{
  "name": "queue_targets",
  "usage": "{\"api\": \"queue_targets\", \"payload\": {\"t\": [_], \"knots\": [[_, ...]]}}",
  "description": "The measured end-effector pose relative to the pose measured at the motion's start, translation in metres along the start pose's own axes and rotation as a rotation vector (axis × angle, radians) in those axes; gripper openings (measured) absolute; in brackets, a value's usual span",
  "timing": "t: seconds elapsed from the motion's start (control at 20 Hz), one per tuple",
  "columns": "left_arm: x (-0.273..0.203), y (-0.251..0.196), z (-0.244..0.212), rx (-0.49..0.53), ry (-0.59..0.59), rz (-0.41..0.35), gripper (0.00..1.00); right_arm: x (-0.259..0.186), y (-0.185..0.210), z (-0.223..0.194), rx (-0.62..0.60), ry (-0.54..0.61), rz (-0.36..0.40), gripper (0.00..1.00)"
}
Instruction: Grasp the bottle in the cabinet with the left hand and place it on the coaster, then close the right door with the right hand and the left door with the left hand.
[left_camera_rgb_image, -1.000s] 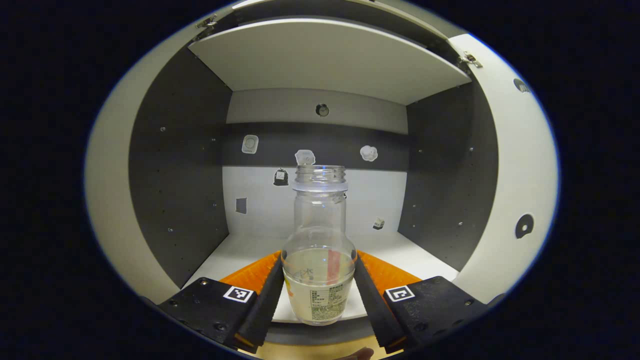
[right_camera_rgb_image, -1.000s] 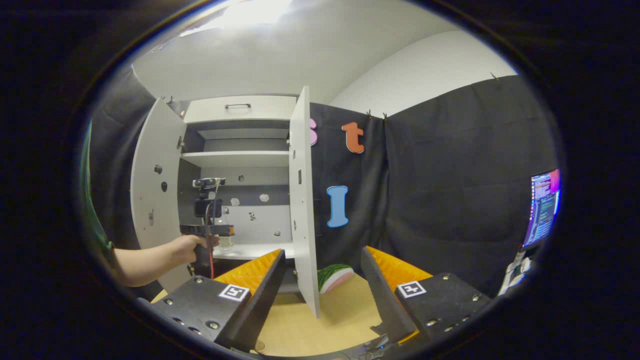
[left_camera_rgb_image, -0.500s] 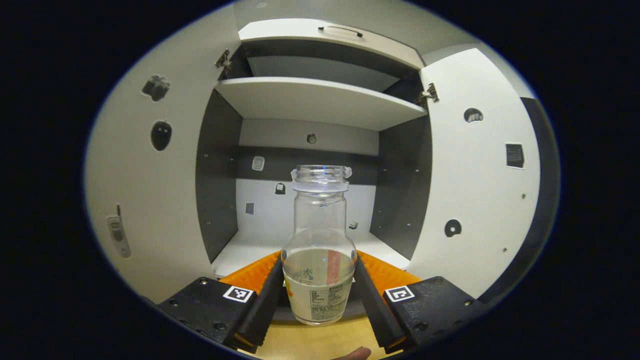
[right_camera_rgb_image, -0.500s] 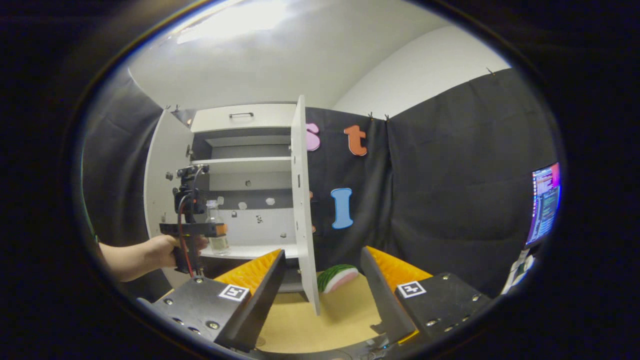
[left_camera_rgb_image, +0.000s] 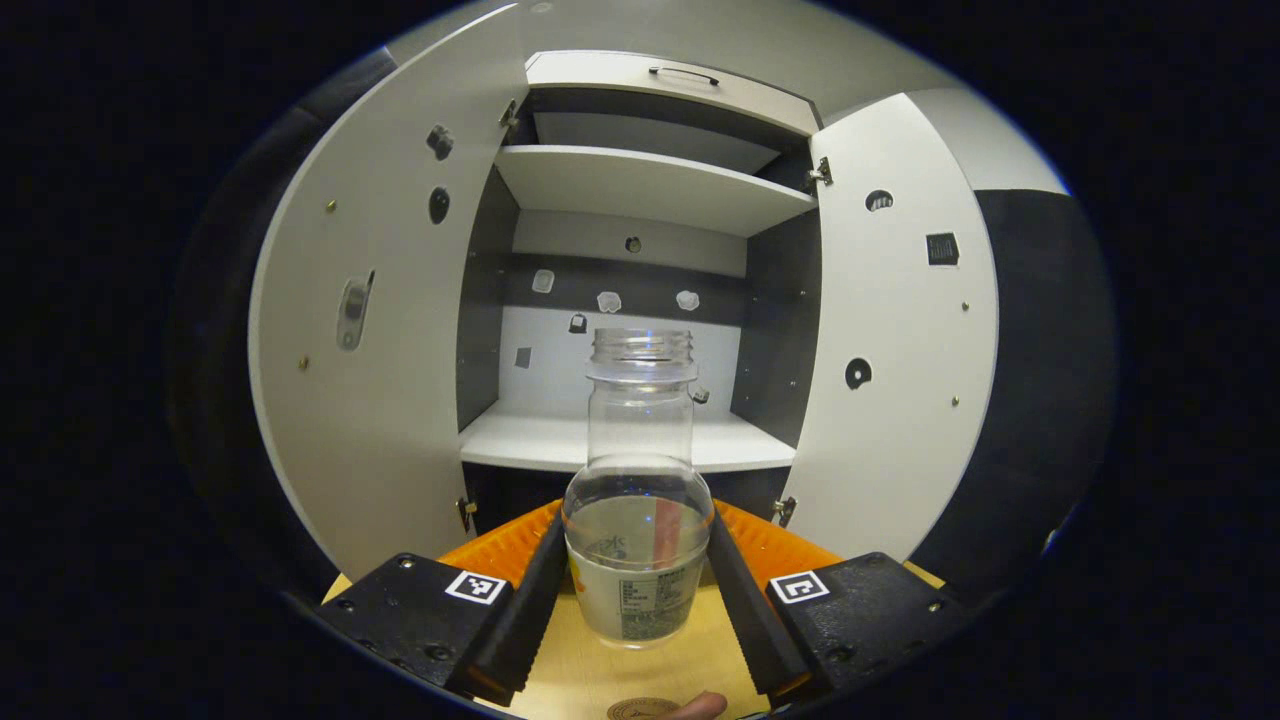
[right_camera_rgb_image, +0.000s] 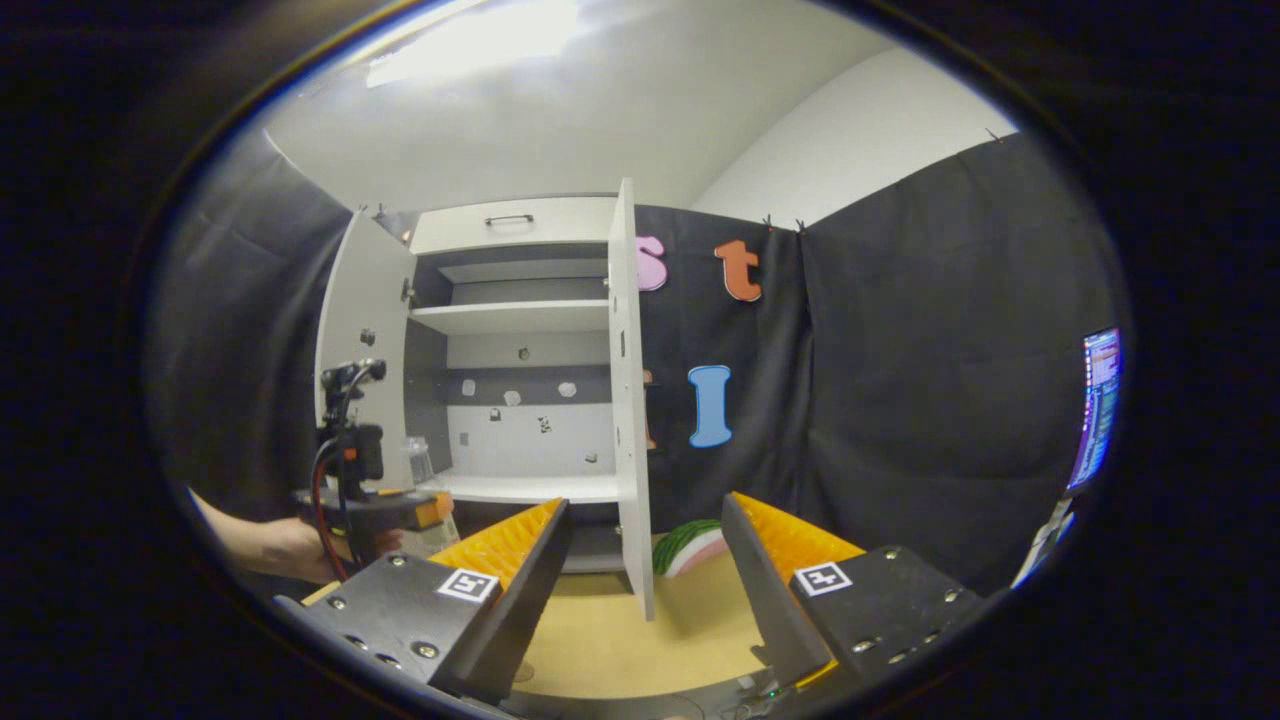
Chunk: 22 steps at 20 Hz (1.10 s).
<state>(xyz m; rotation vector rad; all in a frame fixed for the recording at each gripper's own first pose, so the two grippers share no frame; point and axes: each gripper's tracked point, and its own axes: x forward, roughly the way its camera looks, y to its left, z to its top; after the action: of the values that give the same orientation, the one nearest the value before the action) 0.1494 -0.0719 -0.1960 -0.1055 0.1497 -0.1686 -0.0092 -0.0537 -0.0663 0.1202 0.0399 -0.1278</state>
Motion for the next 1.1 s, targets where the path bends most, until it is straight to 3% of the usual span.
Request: {"api": "queue_targets", "payload": {"t": [0.05,0.15,0.2,0.25,0.45,0.65,0.8,1.1], "knots": [[-0.005,0.000,-0.017,-0.007,-0.011,-0.001,0.81,0.001,0.003,-0.001,0.011,0.002,0.016,0.89],[-0.013,0.005,-0.056,0.007,-0.021,0.018,0.81,0.005,0.001,-0.003,0.028,0.020,0.033,0.92],[-0.017,0.003,-0.080,0.018,-0.008,0.011,0.81,0.009,-0.002,-0.004,0.036,0.028,0.029,0.88],[-0.020,-0.003,-0.104,0.026,0.008,-0.004,0.81,0.011,-0.005,-0.004,0.053,0.035,0.027,0.92],[-0.039,-0.019,-0.195,0.077,0.065,-0.056,0.81,0.016,-0.005,0.002,0.163,0.026,0.045,0.92],[-0.043,-0.021,-0.254,0.120,0.106,-0.060,0.81,0.016,-0.009,0.001,0.156,0.007,0.046,0.92],[-0.043,-0.027,-0.278,0.108,0.132,-0.098,0.82,0.017,-0.007,-0.014,0.125,0.042,0.044,0.92],[-0.033,-0.033,-0.283,0.109,0.102,-0.169,0.83,0.019,0.001,-0.038,0.082,0.091,0.052,0.92]]}}
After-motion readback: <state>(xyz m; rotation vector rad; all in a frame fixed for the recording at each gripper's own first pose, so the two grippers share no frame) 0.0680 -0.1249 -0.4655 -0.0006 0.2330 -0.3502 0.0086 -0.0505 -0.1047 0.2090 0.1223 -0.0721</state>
